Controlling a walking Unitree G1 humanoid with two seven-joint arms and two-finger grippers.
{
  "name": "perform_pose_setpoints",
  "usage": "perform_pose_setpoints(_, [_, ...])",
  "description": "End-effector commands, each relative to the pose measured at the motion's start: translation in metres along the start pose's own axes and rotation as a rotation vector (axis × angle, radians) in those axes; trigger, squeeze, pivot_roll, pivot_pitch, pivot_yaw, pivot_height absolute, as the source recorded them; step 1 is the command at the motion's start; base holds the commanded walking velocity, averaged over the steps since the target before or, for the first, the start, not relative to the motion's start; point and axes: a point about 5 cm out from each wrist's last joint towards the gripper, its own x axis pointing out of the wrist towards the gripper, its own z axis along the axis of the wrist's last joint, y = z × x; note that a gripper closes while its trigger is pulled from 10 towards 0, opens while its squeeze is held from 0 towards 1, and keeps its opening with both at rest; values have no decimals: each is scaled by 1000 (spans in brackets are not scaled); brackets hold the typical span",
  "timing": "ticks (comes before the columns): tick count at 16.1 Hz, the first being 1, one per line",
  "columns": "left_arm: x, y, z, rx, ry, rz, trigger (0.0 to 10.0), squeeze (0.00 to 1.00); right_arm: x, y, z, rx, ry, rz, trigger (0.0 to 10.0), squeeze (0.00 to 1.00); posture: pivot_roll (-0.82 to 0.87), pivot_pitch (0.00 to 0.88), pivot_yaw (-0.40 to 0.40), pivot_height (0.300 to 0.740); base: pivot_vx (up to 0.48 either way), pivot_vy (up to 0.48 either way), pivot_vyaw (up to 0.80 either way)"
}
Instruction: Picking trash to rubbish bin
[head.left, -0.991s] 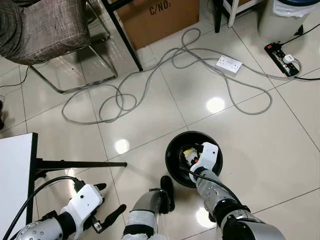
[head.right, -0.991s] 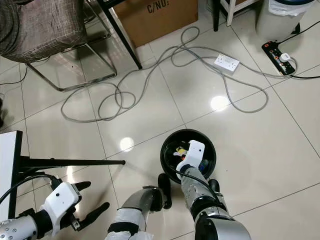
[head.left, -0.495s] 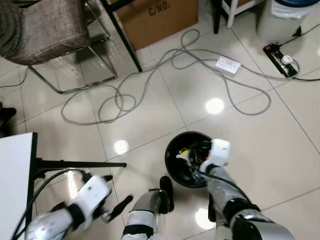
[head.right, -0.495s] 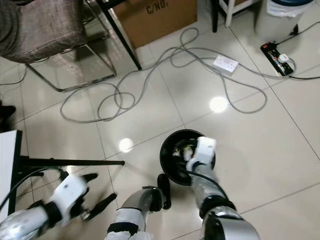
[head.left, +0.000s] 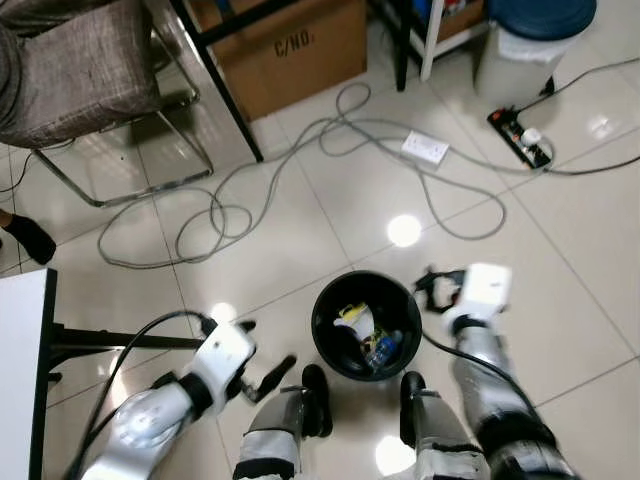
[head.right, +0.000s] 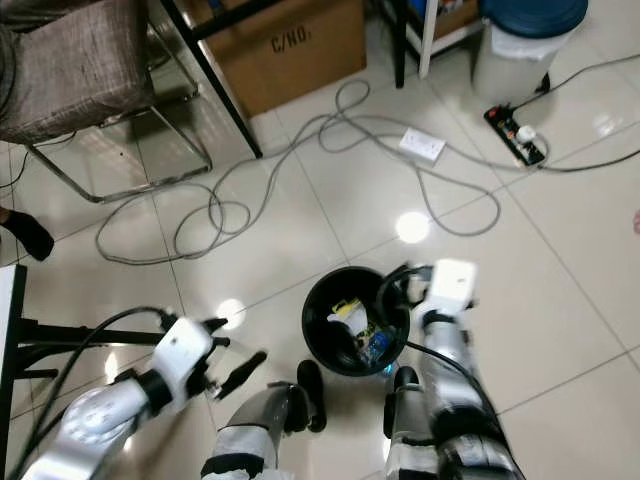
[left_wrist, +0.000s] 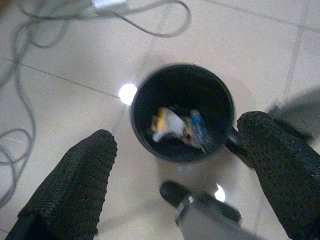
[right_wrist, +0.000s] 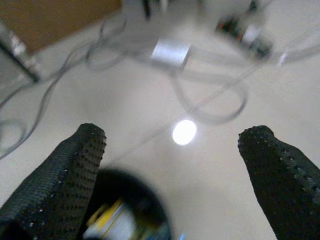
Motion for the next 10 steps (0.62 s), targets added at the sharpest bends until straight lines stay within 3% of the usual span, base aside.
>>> perform_pose_setpoints(1, [3,-2,-9,-4,24,21,10000,0,-5,3,9,-47,-52,15,10000,0,42,294,144,740,0,0,0])
perform_pose_setpoints(4, [19,8,1,-7,-36,94,10000,0,-11,-1,41,-138,-191,11,10000,0,-3,259,124,740,0,0,0])
perform_pose_setpoints(5, [28,15,8,-25,-82,166,10000,0,-18,-3,66,-155,-270,18,10000,0,-28,243,114,740,0,0,0])
perform_pose_setpoints(7, [34,22,12,-38,-107,251,10000,0,-23,-2,79,-136,-290,35,10000,0,-57,222,100,740,0,0,0])
perform_pose_setpoints(10, [39,41,17,-74,-142,430,10000,0,-38,13,92,-134,-302,102,10000,0,-84,196,79,740,0,0,0])
